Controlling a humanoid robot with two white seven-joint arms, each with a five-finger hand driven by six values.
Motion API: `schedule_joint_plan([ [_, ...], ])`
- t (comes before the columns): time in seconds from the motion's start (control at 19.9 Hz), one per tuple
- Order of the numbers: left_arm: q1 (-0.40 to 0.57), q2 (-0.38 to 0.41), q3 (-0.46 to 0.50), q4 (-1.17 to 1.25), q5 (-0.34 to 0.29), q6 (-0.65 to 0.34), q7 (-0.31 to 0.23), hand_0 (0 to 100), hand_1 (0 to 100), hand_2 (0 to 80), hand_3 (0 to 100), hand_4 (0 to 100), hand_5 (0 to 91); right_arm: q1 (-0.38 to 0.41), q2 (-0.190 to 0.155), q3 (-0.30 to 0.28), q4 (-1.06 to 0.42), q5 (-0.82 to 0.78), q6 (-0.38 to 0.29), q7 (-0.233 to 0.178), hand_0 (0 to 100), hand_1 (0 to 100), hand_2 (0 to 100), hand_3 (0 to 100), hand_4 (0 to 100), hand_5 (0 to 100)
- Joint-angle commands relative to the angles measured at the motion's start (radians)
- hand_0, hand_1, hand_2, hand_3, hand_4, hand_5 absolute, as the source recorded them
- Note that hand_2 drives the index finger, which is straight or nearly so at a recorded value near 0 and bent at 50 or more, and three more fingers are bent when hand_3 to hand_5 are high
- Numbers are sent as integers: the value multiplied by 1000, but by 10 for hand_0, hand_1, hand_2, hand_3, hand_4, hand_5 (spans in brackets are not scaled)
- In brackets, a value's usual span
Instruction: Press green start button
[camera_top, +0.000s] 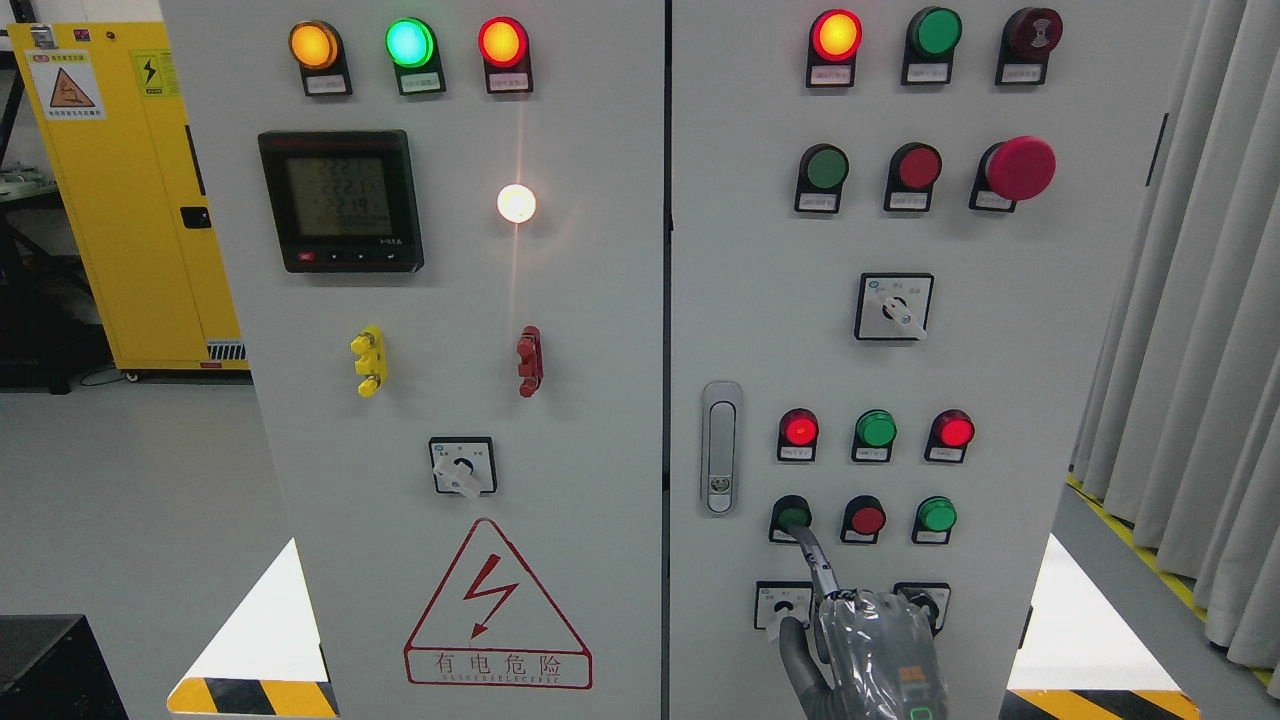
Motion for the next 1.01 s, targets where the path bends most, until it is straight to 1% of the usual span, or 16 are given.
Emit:
schedule_joint_plan([
  [0.0,0,0,0,0,0,0,0,120,556,0,0,0,0,-2,1,-18,6,-3,1,11,682,936,0,1000,1000,1000],
  [0.3,0,0,1,0,0,0,0,120,556,0,0,0,0,-1,3,-22,2,-6,1,10,692,933,0,1000,1000,1000],
  [0.4,0,0,1,0,0,0,0,120,556,0,0,0,0,-1,5,-31,-3,-7,-1,8,692,931,0,1000,1000,1000],
  [0.65,0,0,-1,0,0,0,0,120,556,0,0,0,0,1,5,-34,-43,-10,-2,2,688,930,0,1000,1000,1000],
  [0.96,0,0,1,0,0,0,0,120,556,0,0,0,0,51,9,-14,-81,-12,-5,-7,701,928,0,1000,1000,1000],
])
